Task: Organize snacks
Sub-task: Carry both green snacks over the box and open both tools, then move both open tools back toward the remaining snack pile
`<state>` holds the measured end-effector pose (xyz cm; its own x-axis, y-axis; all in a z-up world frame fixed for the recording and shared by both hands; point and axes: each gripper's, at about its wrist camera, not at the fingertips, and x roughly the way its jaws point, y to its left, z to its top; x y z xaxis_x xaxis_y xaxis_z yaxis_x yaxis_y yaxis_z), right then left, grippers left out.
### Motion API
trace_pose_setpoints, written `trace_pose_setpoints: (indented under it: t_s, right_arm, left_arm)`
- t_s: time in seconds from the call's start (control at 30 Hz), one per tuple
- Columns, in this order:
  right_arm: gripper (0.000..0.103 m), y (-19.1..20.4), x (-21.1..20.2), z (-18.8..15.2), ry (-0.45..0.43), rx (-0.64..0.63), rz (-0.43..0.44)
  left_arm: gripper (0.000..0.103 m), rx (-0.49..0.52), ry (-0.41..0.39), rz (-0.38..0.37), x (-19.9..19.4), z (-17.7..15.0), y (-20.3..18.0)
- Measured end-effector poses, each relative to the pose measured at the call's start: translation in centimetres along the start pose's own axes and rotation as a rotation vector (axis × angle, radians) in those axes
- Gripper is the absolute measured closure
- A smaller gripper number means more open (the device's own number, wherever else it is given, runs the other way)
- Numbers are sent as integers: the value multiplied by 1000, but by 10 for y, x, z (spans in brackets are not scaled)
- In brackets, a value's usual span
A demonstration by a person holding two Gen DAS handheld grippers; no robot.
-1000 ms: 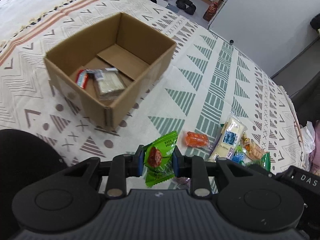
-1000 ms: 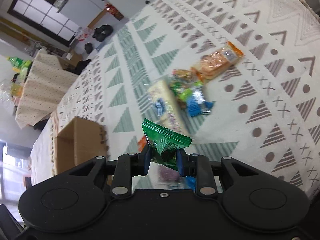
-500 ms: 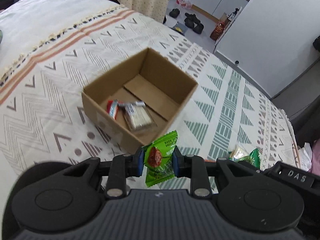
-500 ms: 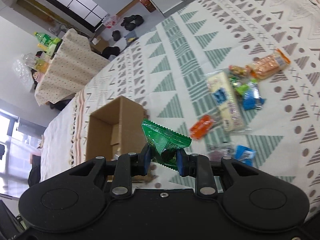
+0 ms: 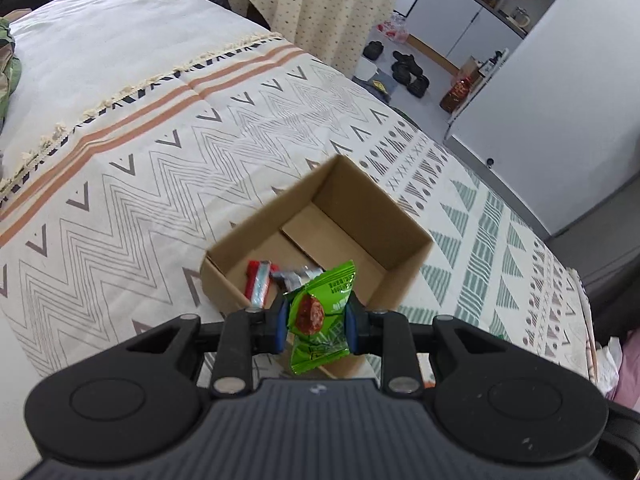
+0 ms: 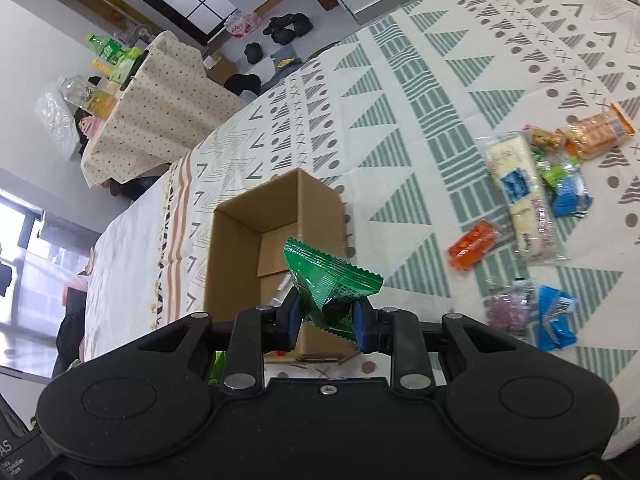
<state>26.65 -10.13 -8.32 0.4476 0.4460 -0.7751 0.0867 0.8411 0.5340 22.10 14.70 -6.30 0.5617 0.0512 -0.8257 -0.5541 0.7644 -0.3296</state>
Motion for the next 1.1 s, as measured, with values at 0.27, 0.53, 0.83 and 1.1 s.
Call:
trace_pose_setpoints:
  t_s: [0.27, 0.53, 0.83, 1.1]
  right_arm:
    - [77, 29, 23, -2, 38, -24, 19]
    - [77, 50, 42, -2, 75, -49, 22]
    - [76, 63, 53, -5, 103, -68, 29]
    - [54, 63, 52, -11, 106, -51, 4]
  left_arm:
    - [76, -12, 19, -9, 14, 17, 8]
    - [68, 15, 53, 5, 28, 24, 10]
    - [37, -42, 53, 43, 24, 26, 30]
    - [19, -63, 41, 75, 14, 16, 35]
